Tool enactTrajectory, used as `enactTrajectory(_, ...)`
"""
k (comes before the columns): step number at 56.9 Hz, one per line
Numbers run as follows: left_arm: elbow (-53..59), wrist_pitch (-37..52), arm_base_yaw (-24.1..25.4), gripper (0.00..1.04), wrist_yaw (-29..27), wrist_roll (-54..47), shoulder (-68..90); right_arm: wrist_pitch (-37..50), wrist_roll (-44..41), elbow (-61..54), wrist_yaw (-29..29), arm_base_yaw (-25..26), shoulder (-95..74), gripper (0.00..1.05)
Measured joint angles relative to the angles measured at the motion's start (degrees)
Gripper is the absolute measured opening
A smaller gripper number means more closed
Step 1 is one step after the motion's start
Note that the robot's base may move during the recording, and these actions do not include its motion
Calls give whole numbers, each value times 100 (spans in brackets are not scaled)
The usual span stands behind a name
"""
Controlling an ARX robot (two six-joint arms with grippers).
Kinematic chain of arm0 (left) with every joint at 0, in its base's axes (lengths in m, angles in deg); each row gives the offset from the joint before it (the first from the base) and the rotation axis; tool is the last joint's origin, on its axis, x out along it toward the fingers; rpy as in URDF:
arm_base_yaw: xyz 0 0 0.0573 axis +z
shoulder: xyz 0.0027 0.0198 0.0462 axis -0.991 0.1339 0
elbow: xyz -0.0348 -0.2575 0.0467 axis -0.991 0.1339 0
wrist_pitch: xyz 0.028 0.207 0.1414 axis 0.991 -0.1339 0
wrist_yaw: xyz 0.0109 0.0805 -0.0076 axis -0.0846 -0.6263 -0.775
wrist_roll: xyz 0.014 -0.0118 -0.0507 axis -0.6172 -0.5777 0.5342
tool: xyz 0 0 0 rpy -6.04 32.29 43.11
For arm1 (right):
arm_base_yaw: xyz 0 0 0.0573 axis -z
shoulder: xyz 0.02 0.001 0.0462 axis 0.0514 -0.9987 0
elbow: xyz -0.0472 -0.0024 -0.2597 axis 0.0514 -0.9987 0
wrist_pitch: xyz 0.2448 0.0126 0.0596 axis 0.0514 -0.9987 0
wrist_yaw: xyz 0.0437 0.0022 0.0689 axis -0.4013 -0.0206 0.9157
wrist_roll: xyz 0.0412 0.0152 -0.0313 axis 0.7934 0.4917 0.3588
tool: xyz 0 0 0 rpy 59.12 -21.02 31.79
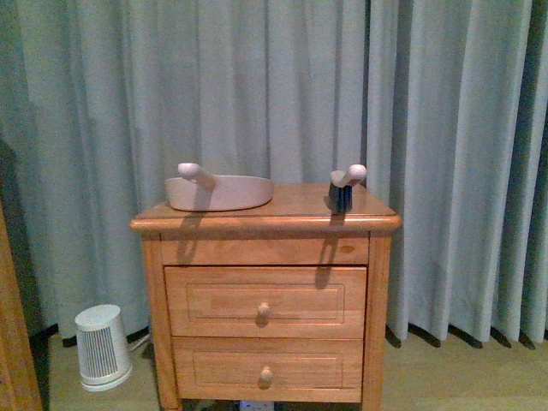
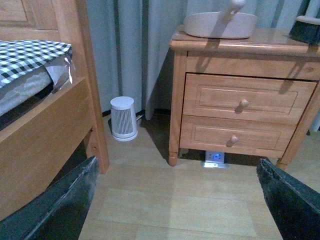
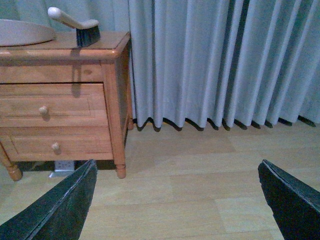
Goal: Clean up trash
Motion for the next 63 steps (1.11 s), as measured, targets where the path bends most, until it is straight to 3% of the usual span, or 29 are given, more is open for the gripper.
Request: enactTrajectory(63, 0, 0, 0, 97, 0, 0, 0, 0, 0, 0, 0, 0, 0, 97)
